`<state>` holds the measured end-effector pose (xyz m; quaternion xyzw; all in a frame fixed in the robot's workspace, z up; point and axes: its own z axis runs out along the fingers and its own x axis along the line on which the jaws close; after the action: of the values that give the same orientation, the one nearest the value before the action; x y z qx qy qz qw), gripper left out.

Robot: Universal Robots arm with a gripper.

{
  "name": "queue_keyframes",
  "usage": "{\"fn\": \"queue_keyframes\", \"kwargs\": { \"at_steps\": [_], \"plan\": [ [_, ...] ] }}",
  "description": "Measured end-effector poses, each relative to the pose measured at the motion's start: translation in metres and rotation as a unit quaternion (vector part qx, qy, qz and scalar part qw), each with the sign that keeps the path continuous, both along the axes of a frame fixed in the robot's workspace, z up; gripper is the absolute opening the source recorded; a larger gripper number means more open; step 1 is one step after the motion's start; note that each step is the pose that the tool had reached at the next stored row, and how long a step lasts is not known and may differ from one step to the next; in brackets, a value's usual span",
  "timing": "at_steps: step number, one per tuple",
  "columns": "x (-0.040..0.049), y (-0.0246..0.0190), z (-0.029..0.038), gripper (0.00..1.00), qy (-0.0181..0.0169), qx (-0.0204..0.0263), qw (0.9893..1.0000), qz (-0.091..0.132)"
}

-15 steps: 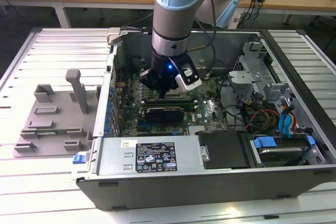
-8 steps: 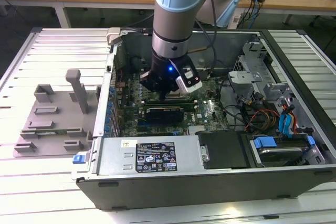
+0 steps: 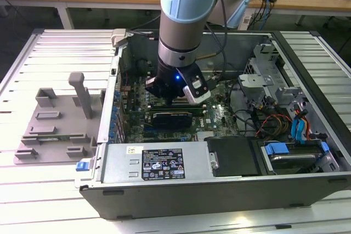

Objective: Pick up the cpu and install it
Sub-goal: 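Install the second cpu locking lever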

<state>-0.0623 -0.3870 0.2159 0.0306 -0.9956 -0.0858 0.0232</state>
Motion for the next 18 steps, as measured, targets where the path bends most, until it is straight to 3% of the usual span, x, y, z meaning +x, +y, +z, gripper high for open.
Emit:
{"fn": "queue_keyframes", "kwargs": {
  "at_steps": [3,7,9,12,14,15,18],
  "plan": [
    [-0.0002,-0.0026,-0.0003,0.11,0.0000,0.0121,0.9999,0.000],
    [-0.0003,-0.0054,-0.0020,0.11,0.0000,0.0177,0.9998,0.000],
    [-0.0013,-0.0064,-0.0038,0.11,0.0000,0.0295,0.9996,0.000],
    [-0.0018,-0.0071,-0.0075,0.11,0.0000,0.0339,0.9994,0.000],
    [-0.0027,-0.0073,-0.0103,0.11,0.0000,0.0460,0.9989,0.000],
    [-0.0030,-0.0075,-0.0119,0.11,0.0000,0.0491,0.9988,0.000],
    [-0.0036,-0.0079,-0.0141,0.11,0.0000,0.0496,0.9988,0.000]
  ]
}}
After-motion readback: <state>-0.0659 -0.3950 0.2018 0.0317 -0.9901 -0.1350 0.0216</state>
